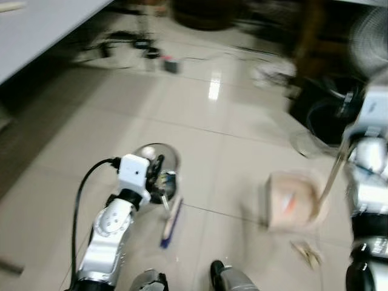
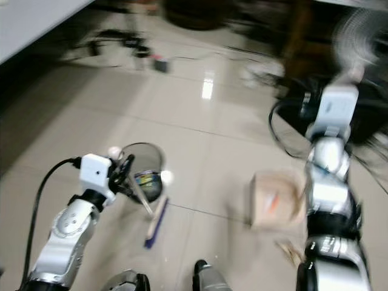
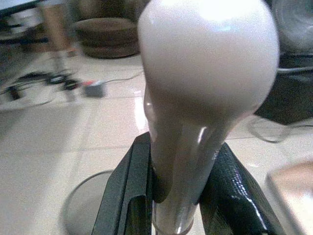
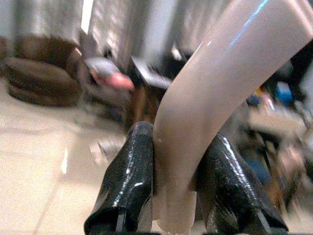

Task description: Sweep floor

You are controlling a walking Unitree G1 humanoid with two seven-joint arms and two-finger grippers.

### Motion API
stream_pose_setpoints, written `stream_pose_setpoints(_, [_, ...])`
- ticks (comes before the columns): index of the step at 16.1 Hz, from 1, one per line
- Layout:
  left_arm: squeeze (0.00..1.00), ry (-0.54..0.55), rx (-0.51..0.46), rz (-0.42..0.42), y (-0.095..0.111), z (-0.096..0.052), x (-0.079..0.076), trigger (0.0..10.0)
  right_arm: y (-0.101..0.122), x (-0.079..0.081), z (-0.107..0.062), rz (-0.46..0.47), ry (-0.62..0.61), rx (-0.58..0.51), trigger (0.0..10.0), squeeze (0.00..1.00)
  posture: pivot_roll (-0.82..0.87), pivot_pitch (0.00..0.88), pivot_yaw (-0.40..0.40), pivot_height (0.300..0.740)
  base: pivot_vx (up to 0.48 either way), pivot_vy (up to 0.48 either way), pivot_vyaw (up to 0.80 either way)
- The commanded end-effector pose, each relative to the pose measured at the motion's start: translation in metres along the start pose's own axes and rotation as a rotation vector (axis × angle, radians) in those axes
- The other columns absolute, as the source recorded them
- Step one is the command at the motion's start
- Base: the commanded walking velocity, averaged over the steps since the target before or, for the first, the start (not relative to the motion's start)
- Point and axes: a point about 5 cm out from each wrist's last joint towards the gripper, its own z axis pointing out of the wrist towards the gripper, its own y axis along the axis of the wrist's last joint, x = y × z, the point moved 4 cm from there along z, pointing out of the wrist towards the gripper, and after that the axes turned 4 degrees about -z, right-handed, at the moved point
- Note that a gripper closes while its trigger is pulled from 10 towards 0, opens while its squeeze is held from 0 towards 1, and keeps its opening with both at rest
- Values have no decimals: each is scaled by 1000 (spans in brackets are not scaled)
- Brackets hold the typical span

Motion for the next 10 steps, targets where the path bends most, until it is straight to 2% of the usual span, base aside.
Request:
stream_pose_setpoints(1, [0, -5, -31, 0, 5, 2, -2, 10000, 19, 0, -1, 62, -9, -68, 10000, 0, -24, 100, 36, 740, 0, 0, -800])
stream_pose_setpoints(5, [0, 5, -13, -8, 1, 4, 0, 10000, 4, 26, -20, 74, 81, -23, 10000, 0, -40, 106, 34, 740, 0, 0, -800])
stream_pose_setpoints(10, [0, 78, -56, 14, 11, 6, 16, 10000, 5, 30, -25, 85, 88, -7, 10000, 0, -40, 112, 27, 740, 0, 0, -800])
